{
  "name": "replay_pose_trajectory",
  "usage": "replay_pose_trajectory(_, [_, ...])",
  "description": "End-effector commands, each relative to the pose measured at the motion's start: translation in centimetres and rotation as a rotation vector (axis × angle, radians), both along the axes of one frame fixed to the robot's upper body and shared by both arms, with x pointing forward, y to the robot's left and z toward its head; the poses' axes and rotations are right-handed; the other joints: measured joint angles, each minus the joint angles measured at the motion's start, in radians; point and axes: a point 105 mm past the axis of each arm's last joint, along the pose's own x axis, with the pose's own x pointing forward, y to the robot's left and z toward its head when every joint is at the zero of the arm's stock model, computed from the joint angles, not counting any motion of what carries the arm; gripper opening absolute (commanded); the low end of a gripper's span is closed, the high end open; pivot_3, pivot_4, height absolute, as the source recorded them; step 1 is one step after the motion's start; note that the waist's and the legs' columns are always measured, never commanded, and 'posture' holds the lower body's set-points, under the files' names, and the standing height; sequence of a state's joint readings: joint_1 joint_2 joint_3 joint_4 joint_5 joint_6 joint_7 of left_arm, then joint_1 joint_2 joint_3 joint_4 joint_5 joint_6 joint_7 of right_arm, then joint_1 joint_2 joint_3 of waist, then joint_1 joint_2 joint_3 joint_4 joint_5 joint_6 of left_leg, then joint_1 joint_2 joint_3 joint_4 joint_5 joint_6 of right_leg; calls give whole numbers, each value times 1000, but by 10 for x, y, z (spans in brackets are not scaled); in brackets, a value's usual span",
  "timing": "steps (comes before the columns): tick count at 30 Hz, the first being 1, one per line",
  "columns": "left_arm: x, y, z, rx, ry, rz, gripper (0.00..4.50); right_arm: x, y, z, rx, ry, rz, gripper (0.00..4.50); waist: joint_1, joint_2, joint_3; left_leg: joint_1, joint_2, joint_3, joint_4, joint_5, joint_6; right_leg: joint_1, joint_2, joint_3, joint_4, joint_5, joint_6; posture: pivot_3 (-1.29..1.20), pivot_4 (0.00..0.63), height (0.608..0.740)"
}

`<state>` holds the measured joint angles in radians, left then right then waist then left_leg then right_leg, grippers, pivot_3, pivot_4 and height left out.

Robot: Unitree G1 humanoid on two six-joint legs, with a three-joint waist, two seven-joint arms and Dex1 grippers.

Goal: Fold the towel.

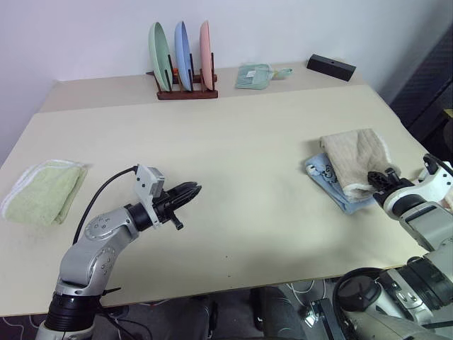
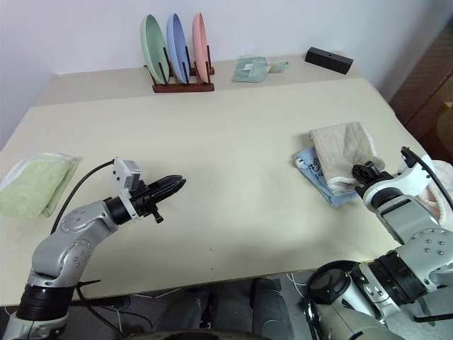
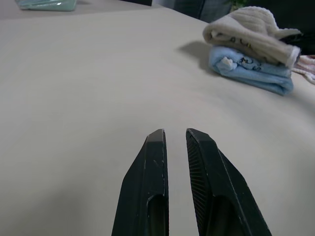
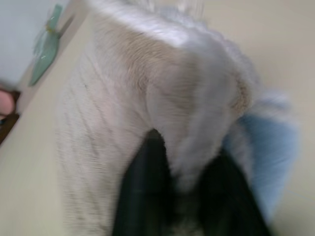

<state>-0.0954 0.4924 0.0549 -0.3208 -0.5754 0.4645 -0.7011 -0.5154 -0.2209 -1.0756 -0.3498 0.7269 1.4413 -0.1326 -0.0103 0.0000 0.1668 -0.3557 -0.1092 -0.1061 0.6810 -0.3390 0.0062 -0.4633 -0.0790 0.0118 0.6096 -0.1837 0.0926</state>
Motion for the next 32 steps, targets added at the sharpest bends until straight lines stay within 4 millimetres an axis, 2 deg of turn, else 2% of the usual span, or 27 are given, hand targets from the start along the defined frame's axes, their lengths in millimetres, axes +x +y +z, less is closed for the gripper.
replay_pose_trajectory(1, [-3, 1, 2, 1, -30, -4, 613, -1, -8, 32, -177, -94, -23, 2921, 0, 0, 0, 0, 0, 0, 0, 0, 0, 0, 0, 0, 0, 0, 0, 0, 150, 733])
replay_pose_trajectory(4, [-3, 1, 0, 0, -29, -1, 613, 0, -13, 44, -249, -128, -39, 4447, 0, 1, 0, 0, 0, 0, 0, 0, 0, 0, 0, 0, 0, 0, 0, 0, 150, 733])
replay_pose_trajectory(5, [-3, 0, 0, -1, -30, -2, 613, 0, -15, 47, -258, -142, -41, 4447, 0, 1, 0, 0, 0, 0, 0, 0, 0, 0, 0, 0, 0, 0, 0, 0, 150, 733])
replay_pose_trajectory(6, [-2, 1, 1, 0, -31, 1, 613, 1, -16, 60, -313, -176, -29, 4447, 1, 1, 0, 0, 0, 0, 0, 0, 0, 0, 0, 0, 0, 0, 0, 0, 150, 733])
replay_pose_trajectory(8, [6, 15, 6, 16, -59, 63, 613, 2, -17, 95, -565, -249, -7, 4447, 1, 3, 2, 0, 0, 0, 1, 0, 1, 1, 0, 0, -1, 0, 0, 0, 150, 733])
replay_pose_trajectory(9, [14, 29, 10, 26, -77, 129, 613, 6, -7, 111, -690, -297, 53, 4447, 2, 5, 3, 0, -1, 1, 1, 0, 1, 1, 0, 0, -1, 0, 0, 0, 150, 733])
replay_pose_trajectory(10, [19, 37, 12, 31, -90, 173, 613, 9, 0, 118, -764, -325, 99, 4447, 1, 5, 3, 0, -1, 1, 1, 0, 0, 1, 0, 0, -1, 0, 1, 0, 150, 733])
replay_pose_trajectory(11, [24, 48, 14, 51, -107, 224, 613, 13, 16, 121, -825, -358, 188, 4447, -1, 4, 3, 0, 0, 1, 1, 0, 0, 1, 0, -1, -1, 0, 1, 0, 150, 733])
replay_pose_trajectory(13, [28, 58, 15, 87, -129, 282, 613, 18, 35, 120, -895, -394, 311, 4447, -6, 1, 2, 1, 1, 1, 0, 0, 0, 2, 2, -1, -1, 0, 1, 0, 150, 733])
replay_pose_trajectory(16, [29, 89, 20, 139, -172, 414, 613, 20, 97, 103, -1027, -468, 659, 4447, -5, 1, 2, 2, 1, 1, 0, 1, -3, 2, 1, 0, -2, 0, 1, 0, 150, 733])
replay_pose_trajectory(20, [16, 100, 27, 164, -203, 443, 613, 22, 135, 84, -982, -534, 884, 4447, 3, 0, 3, 0, 1, 1, 0, 1, -3, 1, 1, 0, -3, 0, 1, 0, 150, 733])
replay_pose_trajectory(23, [6, 98, 29, 170, -202, 437, 613, 28, 144, 72, -976, -541, 953, 4447, 16, 0, 3, -1, 1, 0, 1, 1, -2, 3, 1, -2, -9, 1, 2, 0, 150, 733])
replay_pose_trajectory(32, [-7, 86, 26, 179, -176, 415, 613, 46, 144, 54, -949, -529, 996, 4447, 23, -1, 3, -1, 1, 0, 1, 0, -1, 4, 1, -2, -12, 3, 3, 0, 150, 733])
